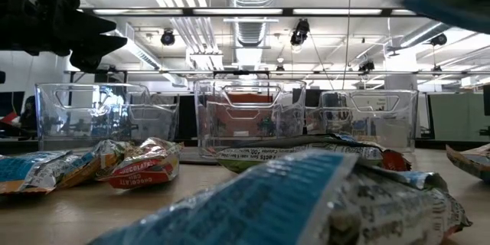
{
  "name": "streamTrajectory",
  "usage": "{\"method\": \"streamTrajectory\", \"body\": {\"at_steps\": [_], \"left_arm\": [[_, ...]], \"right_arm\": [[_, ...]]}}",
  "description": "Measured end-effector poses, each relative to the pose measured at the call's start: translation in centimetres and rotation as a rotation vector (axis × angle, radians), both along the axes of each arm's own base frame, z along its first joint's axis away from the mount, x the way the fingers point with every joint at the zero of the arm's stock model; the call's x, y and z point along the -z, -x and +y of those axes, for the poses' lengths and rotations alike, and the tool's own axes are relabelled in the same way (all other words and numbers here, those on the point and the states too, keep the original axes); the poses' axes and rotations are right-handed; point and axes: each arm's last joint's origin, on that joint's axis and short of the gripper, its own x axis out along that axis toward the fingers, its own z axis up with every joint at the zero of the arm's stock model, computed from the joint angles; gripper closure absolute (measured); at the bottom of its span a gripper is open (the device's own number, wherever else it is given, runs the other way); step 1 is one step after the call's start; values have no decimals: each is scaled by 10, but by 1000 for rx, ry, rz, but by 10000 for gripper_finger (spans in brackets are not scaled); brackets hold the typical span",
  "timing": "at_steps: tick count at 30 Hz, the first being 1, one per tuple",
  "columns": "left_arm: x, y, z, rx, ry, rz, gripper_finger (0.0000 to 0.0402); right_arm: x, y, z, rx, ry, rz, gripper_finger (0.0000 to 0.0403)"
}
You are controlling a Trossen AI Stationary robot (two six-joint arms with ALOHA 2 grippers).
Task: Pick and place Granola Bars by type
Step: Put the blue granola bar into the middle transparent bin, then put the red granola bar into the left transparent bin
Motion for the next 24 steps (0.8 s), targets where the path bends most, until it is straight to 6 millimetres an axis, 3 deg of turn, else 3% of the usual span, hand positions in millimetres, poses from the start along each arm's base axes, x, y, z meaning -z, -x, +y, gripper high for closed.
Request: {"method": "streamTrajectory", "body": {"at_steps": [3, 6, 11, 14, 19, 24], "left_arm": [[0, 0, 0, 0, 0, 0, 202], [0, 0, 0, 0, 0, 0, 202], [0, 0, 0, 0, 0, 3, 202], [0, 0, 0, 0, 0, 3, 202], [0, 0, 0, 0, 0, 3, 202], [0, 0, 0, 0, 0, 3, 202]], "right_arm": [[-18, -29, -41, 188, -32, -220, 355], [-25, -58, -82, 263, -66, -341, 347], [-12, -84, -148, 469, 0, -307, 314], [0, -91, -176, 494, -43, -230, 282], [3, -98, -179, 368, -83, -184, 226], [-15, -97, -133, 39, 142, -199, 203]]}}
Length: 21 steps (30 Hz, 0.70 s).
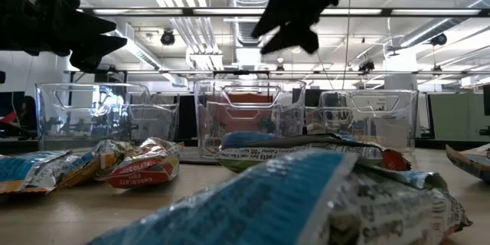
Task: Pick and place Granola Bars by type
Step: Put the red granola bar into the left transparent bin
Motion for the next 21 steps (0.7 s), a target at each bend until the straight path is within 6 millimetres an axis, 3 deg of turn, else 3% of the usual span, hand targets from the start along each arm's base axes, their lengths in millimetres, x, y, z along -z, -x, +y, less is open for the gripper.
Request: {"method": "streamTrajectory", "body": {"at_steps": [2, 5, 10, 17, 21], "left_arm": [[0, 0, 0, 0, 0, 0, 202], [0, 0, 0, 0, 0, 1, 202], [0, 0, 0, 0, 0, 1, 202], [0, 0, 0, -2, -8, 1, 202], [-3, 0, 3, -95, -173, -12, 202]], "right_arm": [[-7, 7, 21, -80, 152, 58, 203], [-15, 19, 40, -20, 270, 161, 208], [-27, 37, 38, 38, 47, 243, 224], [-49, 74, 30, 139, 20, 167, 239], [-56, 94, 24, 185, 52, 110, 244]]}}
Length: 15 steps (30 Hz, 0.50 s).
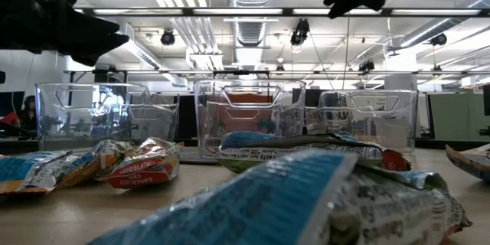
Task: Pick and place Granola Bars by type
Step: Put the red granola bar into the left transparent bin
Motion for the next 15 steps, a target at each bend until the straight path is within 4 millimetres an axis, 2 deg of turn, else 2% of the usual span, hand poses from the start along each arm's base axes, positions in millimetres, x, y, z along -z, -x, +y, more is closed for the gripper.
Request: {"method": "streamTrajectory", "body": {"at_steps": [8, 14, 15], "left_arm": [[2, 0, 2, -57, -10, 21, 202], [-1, 0, 2, -74, 5, -8, 202], [-2, 0, 2, -62, 71, -40, 202]], "right_arm": [[8, 22, -15, 68, 42, -23, 243], [19, 19, -16, 74, 38, -7, 247], [20, 17, -16, 72, 37, -14, 248]]}}
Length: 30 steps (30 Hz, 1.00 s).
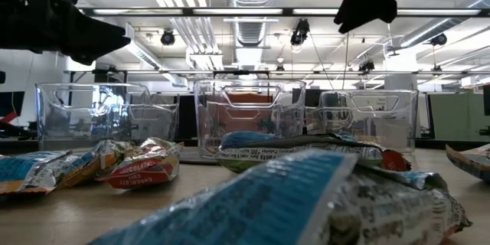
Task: Pick and place Granola Bars by type
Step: Put the red granola bar into the left transparent bin
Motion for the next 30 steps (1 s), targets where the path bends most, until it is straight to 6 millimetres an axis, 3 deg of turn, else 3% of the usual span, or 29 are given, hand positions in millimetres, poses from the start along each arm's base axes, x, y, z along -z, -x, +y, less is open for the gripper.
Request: {"method": "streamTrajectory", "body": {"at_steps": [4, 7, 11, 17, 21, 25, 30], "left_arm": [[-16, 1, -2, 136, 522, -273, 202], [-26, 5, 0, 134, 697, -434, 202], [-37, 10, 2, 107, 734, -601, 202], [-43, 18, 10, -154, 774, -785, 202], [-48, 23, 12, -200, 839, -908, 202], [-50, 23, 10, -122, 813, -894, 202], [-59, 19, 3, 177, 828, -787, 202]], "right_arm": [[2, -8, 0, 4, -10, -40, 247], [2, -15, -2, 13, -9, -71, 246], [3, -28, -9, 46, -13, -125, 246], [7, -48, -19, 73, -106, -209, 246], [11, -58, -21, 78, -130, -200, 246], [9, -69, -19, 23, -167, -155, 246], [12, -79, -17, -41, -176, 4, 246]]}}
